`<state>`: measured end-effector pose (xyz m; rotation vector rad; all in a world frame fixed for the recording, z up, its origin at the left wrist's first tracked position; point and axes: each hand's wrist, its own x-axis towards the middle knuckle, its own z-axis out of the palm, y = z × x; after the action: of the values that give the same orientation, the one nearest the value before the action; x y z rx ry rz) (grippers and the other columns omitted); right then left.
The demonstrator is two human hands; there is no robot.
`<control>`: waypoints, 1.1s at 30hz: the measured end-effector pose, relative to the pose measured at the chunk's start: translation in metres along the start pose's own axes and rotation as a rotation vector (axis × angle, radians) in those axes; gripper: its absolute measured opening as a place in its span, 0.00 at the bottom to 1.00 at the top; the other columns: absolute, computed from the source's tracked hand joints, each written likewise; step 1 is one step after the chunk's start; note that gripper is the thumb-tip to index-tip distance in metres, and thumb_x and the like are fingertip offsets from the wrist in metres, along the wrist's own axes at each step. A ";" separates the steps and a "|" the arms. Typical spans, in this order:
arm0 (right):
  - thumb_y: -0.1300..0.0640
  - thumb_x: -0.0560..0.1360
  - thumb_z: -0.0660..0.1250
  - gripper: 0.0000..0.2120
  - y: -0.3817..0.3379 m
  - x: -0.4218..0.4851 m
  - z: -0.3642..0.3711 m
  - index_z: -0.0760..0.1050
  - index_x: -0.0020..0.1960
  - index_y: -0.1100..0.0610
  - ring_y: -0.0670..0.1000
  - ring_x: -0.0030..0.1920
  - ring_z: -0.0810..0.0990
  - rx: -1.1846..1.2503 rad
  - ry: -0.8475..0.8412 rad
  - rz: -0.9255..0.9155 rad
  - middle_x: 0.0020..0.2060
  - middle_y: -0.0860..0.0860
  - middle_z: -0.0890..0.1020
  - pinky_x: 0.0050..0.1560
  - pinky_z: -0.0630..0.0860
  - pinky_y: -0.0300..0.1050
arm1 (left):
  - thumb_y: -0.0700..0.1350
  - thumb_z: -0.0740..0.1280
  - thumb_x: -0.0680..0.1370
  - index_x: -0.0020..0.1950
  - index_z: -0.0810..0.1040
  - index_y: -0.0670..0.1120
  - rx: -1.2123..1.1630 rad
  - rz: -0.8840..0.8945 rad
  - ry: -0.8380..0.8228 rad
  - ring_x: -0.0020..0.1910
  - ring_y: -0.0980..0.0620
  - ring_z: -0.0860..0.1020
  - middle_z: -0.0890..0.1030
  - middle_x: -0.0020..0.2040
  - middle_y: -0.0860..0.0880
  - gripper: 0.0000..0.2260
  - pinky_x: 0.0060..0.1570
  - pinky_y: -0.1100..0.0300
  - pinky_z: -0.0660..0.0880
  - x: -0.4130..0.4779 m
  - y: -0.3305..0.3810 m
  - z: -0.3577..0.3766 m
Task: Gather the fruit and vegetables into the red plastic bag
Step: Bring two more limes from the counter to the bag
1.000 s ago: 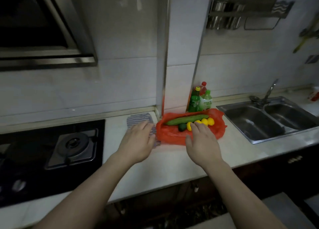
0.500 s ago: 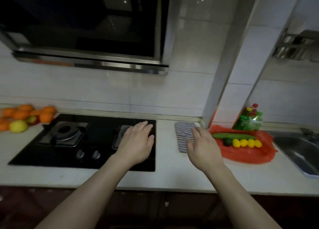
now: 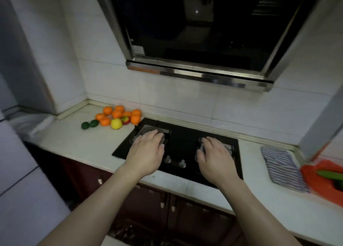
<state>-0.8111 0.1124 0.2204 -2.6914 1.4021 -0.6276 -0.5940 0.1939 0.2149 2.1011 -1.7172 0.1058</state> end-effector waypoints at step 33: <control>0.49 0.74 0.56 0.22 -0.283 0.319 0.208 0.75 0.59 0.62 0.59 0.53 0.76 0.190 -0.103 -0.437 0.52 0.58 0.79 0.55 0.73 0.50 | 0.56 0.48 0.78 0.73 0.68 0.47 0.151 -0.415 0.022 0.70 0.47 0.67 0.70 0.71 0.46 0.27 0.71 0.52 0.59 0.110 -0.380 -0.059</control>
<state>-0.3520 -0.0037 0.1983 -2.8348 0.6902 -0.5958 -0.1945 0.1700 0.2002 2.5100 -1.2609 0.1374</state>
